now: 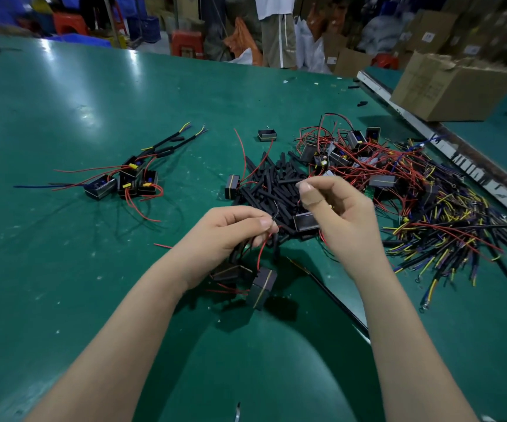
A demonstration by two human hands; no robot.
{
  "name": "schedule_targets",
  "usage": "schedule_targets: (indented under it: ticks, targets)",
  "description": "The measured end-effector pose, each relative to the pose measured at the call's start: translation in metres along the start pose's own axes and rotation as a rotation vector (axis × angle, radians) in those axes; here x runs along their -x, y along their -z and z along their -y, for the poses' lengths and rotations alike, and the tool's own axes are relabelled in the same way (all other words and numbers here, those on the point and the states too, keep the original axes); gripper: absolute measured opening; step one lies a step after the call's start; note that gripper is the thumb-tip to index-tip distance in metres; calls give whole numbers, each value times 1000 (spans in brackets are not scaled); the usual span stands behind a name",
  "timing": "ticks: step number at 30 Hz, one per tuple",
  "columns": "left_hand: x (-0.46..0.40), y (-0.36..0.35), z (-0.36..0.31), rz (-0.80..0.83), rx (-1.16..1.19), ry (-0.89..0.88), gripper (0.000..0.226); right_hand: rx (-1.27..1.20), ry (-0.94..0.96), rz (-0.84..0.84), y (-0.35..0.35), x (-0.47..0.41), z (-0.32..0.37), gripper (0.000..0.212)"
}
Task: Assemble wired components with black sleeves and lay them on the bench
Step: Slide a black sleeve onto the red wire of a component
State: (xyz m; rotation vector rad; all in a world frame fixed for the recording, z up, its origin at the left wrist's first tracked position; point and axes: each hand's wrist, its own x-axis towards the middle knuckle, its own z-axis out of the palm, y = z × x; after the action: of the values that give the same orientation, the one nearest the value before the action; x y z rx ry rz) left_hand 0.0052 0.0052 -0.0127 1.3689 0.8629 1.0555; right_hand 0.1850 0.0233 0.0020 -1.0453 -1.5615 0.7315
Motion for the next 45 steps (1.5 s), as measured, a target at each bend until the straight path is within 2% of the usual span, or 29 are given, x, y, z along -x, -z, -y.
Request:
schedule_targets:
  ticks: [5, 8, 10, 11, 14, 17, 20, 24, 29, 33, 37, 42, 45]
  targets:
    - [-1, 2, -1, 10, 181, 39, 17, 58, 188, 159, -4, 5, 4, 15]
    - [-1, 2, -2, 66, 192, 61, 17, 126, 206, 204, -9, 4, 0, 20]
    - [-1, 2, -1, 83, 192, 68, 15, 166, 189, 207, -10, 5, -2, 13]
    - [-1, 3, -1, 80, 195, 65, 16, 193, 168, 214, -12, 5, -2, 8]
    - [-1, 5, -2, 22, 209, 39, 9, 206, 58, 222, -20, 8, -1, 21]
    - [-1, 5, -1, -44, -11, -37, 9, -56, -178, 172, -24, 7, 4, 39]
    - [-1, 3, -2, -66, -193, -64, 16, -150, -328, 230, -21, 5, 3, 39]
    - [-2, 8, -2, -88, -92, -44, 18, -215, -236, 299, -21, 5, 8, 27]
    - [0, 7, -1, 27, 114, 30, 16, -180, -28, 344, -15, 8, 4, 21]
    - [1, 8, -2, 65, 221, 95, 17, -115, 81, 317, -19, 8, -3, 15]
    - [2, 7, -2, 115, 221, 192, 17, -98, 46, 317, -23, 8, -8, 15]
    - [3, 6, -3, 130, 214, 202, 16, -160, -53, 298, -24, 9, -8, 12]
    - [1, 6, 1, 56, 137, 163, 19, -44, -109, 254, -24, 9, -7, 19]
